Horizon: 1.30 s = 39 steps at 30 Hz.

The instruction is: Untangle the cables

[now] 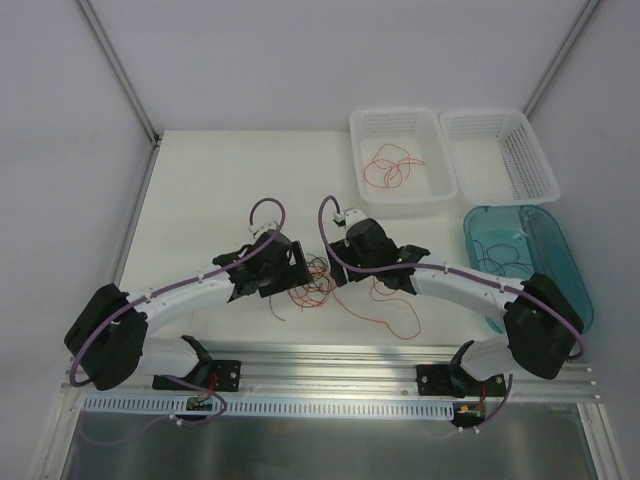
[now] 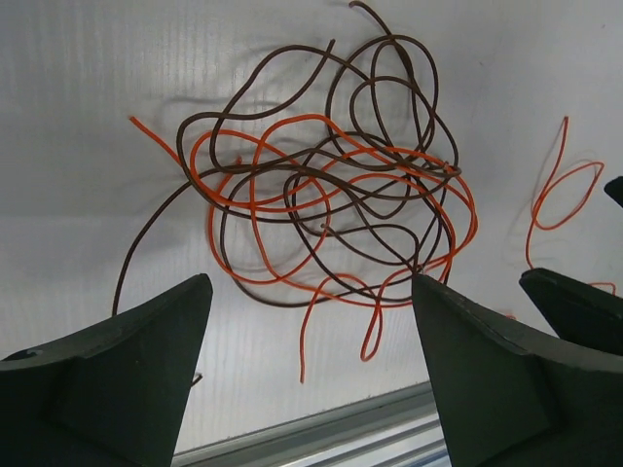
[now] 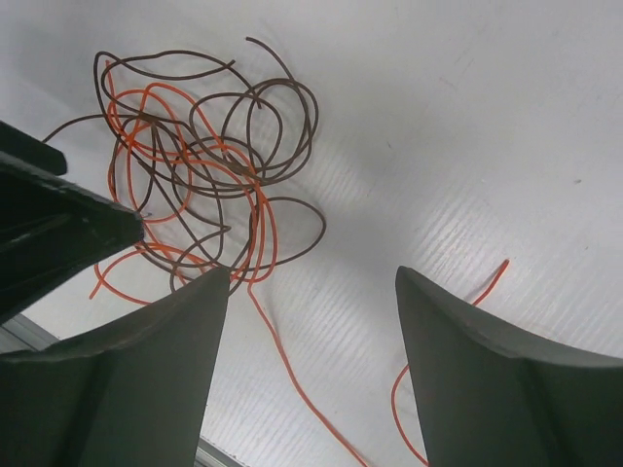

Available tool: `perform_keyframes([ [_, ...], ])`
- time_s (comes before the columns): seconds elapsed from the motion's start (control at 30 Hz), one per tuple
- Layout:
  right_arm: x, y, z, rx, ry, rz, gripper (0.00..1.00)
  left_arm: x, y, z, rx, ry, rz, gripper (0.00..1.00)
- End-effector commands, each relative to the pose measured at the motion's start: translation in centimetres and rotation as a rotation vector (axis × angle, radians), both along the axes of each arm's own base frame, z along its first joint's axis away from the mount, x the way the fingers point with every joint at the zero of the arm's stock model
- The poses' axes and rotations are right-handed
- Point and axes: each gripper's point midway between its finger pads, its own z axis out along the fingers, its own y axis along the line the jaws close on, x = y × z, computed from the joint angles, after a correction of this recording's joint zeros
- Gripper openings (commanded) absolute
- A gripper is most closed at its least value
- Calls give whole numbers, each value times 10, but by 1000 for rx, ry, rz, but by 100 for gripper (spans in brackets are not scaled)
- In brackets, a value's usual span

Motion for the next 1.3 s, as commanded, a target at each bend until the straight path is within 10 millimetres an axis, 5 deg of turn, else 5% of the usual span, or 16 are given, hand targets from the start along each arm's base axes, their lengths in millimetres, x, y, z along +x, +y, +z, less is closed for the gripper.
perform_keyframes([
  [0.0,11,20,19,53,-75,80,73,10,-9,-12,-32,-5,95,84],
  [0.17,30,39,31,52,-119,160,70,5,-13,-36,-21,41,114,74],
  [0.5,44,78,3,70,-44,283,55,3,-7,-50,19,55,112,33],
  [0.6,44,79,-13,72,-1,277,46,2,-6,-53,27,59,110,22],
  [0.8,45,66,-17,67,11,245,12,0,-2,-59,51,60,104,5],
  [0.87,47,56,-8,66,-1,218,2,1,0,-59,60,55,100,0],
  [1.03,57,22,28,68,-64,124,1,-1,13,-60,94,32,109,0],
  [1.13,64,-20,61,56,-130,13,1,-2,31,-58,123,18,138,0],
  [1.27,65,-104,101,-23,-227,-239,1,-1,62,-51,150,-10,201,0],
])
